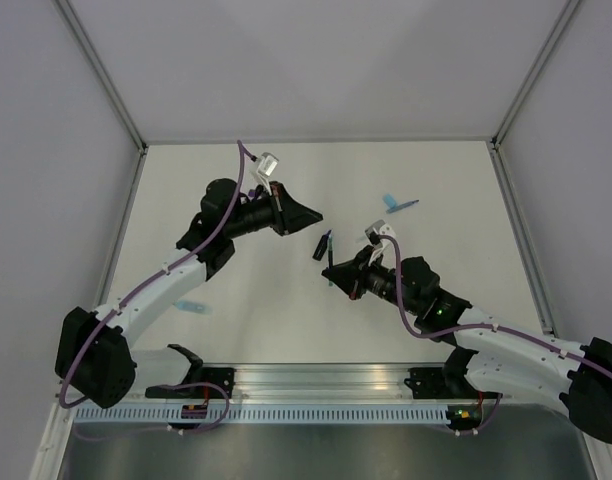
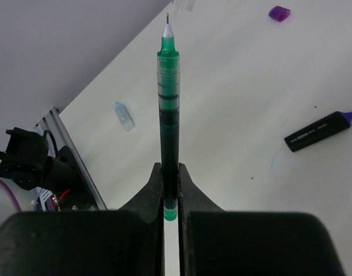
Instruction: Insert the pens into the pen caps
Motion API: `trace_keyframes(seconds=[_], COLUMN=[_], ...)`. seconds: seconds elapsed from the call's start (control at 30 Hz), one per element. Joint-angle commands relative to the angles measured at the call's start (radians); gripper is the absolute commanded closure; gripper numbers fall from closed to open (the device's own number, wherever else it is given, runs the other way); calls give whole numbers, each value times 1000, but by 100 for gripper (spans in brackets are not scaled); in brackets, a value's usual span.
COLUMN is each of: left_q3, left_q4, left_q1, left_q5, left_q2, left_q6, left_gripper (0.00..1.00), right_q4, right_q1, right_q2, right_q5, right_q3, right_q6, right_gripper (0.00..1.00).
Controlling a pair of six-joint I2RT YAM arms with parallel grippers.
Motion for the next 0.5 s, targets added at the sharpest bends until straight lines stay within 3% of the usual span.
trace_keyframes(seconds=[0.0, 0.47], left_q3=[-67, -176], left_q4=[242, 420], left_q1=[-58, -109], left_q5=[88, 82], left_q2=[-50, -124], left_q6=[-127, -141], left_gripper=[98, 98], right_q4=[157, 180], right_q1=[0, 0], right_q2=[1, 26], right_q5=[-156, -181], right_q3=[-26, -23], right_q6=[-8, 10], right_gripper=[100, 100])
